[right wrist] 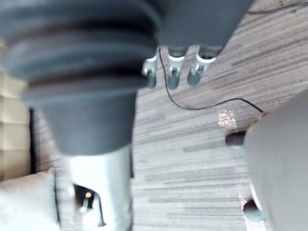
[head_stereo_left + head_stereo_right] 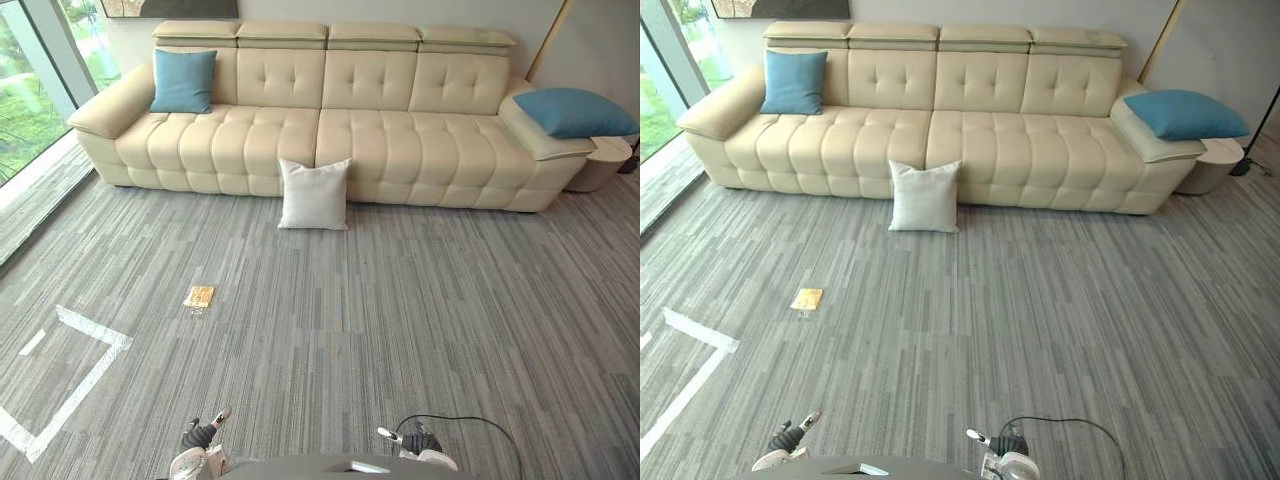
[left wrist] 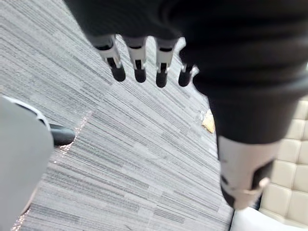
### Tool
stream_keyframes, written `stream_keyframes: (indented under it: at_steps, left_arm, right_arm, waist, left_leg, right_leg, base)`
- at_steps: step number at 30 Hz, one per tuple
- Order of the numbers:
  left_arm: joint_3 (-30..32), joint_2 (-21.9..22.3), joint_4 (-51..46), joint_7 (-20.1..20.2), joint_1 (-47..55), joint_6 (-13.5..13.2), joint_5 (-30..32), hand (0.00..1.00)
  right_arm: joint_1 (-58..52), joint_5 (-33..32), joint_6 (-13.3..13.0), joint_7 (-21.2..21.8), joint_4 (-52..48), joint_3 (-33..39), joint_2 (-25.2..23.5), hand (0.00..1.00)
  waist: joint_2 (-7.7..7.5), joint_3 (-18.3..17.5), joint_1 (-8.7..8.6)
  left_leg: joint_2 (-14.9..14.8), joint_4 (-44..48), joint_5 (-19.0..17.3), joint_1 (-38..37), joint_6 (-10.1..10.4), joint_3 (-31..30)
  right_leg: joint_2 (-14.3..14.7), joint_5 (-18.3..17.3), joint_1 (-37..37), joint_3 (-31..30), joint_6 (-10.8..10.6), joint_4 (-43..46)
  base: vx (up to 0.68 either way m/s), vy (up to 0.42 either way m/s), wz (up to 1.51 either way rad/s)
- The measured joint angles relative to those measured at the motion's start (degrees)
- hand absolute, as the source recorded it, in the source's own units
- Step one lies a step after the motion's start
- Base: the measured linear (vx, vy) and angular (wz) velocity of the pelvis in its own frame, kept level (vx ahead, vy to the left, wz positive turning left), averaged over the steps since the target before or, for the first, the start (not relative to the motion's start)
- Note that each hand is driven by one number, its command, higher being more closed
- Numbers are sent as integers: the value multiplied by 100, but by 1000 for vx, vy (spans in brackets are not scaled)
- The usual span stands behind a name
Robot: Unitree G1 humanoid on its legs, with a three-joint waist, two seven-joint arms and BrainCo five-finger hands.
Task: Pick up cushions and gather them together orderly.
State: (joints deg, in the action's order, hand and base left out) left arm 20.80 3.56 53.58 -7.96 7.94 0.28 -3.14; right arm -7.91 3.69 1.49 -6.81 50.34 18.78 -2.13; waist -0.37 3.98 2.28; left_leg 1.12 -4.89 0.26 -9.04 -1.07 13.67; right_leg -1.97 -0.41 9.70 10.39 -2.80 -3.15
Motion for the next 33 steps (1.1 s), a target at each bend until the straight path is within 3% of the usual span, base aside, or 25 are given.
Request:
stream_keyframes:
  at_steps: [29, 31, 33]
  left_arm:
    - [-16, -36, 104, -2, -107, 64, 1, 0]
    - [-7, -47, 105, -4, -139, 73, 1, 0]
    - [7, -106, 93, -5, -240, 94, -3, 0]
  right_arm:
    - [99, -381, 4, -27, 40, 171, 6, 0]
    - [134, -412, 3, -108, 38, 170, 6, 0]
    - [192, -435, -1, -134, -2, 166, -7, 0]
  waist:
    - [14, 29, 2]
    - [1, 89, 3]
    - [-32, 281, 19]
  left_leg:
    - [-41, 5, -53, 205, 68, 37]
    - [-67, 54, -126, 198, 171, 55]
    - [-187, 807, -502, 459, 192, 90]
  right_leg:
    - [31, -78, -188, -11, 43, 38]
    - [39, -168, -218, 2, 58, 146]
    - [9, -367, -306, 25, 102, 500]
  base:
    - [-13, -9, 0]
    - [-15, -43, 2]
    - [7, -52, 4]
